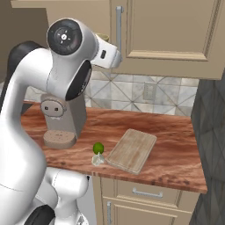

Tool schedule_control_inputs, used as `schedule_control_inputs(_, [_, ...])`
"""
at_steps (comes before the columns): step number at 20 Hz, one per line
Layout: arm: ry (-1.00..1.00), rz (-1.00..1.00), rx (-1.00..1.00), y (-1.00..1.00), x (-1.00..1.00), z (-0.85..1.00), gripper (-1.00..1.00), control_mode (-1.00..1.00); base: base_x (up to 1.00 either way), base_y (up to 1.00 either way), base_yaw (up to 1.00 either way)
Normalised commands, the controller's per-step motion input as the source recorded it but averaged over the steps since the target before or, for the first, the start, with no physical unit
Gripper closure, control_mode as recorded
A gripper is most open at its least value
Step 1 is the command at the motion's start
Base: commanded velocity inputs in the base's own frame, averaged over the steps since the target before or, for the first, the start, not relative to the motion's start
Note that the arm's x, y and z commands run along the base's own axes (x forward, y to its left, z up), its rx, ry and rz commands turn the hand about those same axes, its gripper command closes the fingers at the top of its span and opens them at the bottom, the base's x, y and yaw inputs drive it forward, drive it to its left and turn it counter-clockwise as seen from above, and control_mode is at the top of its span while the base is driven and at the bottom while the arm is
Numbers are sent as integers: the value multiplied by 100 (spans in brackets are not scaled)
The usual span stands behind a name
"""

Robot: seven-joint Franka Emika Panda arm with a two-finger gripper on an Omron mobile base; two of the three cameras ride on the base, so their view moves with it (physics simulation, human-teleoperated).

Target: Open the cabinet. Place the bowl and condiment on the counter. Then place the lime and garlic on the cutting board.

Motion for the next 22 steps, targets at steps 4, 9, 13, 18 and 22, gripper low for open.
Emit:
schedule_control_inputs(4, [-2,0,-4,0,14,0,-100,-100,0,0,0])
schedule_control_inputs(9, [13,0,-3,-5,10,1,-100,-100,0,0,0])
schedule_control_inputs(13, [12,0,0,-8,12,5,-100,-100,0,0,0])
schedule_control_inputs(18, [0,0,0,-9,10,0,-100,-100,0,0,0])
schedule_control_inputs(22, [-10,0,0,-1,17,0,-100,-100,0,0,0])
